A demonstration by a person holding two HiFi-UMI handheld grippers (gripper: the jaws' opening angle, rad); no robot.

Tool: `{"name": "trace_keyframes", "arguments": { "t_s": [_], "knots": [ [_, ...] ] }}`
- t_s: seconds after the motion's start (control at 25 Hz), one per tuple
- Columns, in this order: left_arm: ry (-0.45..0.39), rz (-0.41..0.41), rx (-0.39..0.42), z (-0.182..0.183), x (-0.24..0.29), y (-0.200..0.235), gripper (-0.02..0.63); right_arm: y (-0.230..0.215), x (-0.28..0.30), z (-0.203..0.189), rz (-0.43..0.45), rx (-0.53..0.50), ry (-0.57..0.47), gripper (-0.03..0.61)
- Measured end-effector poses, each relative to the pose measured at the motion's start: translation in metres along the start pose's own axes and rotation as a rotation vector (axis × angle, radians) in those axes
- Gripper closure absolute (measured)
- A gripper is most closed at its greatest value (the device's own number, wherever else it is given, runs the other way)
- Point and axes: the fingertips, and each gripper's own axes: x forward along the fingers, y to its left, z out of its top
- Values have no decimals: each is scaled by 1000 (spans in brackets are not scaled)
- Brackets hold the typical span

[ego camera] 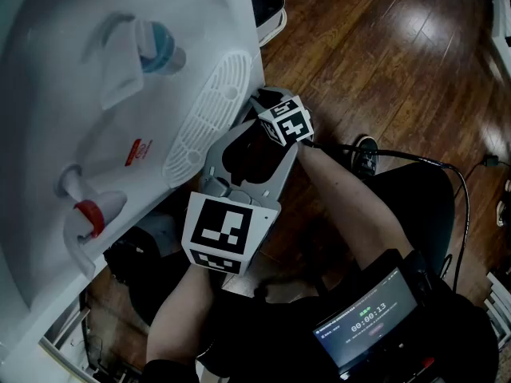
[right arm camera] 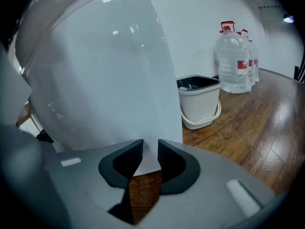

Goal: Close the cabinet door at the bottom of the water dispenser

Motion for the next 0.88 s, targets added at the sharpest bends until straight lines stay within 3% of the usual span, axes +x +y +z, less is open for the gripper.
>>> {"name": "trace_keyframes", "arguments": {
  "t_s": [0.32, 0.44, 0.68, 0.88],
  "knots": [
    [1, 0, 12, 3, -1, -1, 367, -5, 5, -6, 25, -14, 10, 455],
    [-3, 6, 30, 5, -2, 0, 367, -13, -1, -5, -3, 0, 31, 448],
    [-15, 15, 42, 14, -6, 0, 367, -23, -31, 37, -56, -6, -68, 483],
    [-98, 13, 34, 38, -23, -16, 367, -10, -82, 91, -50, -26, -165, 491]
  ]
}}
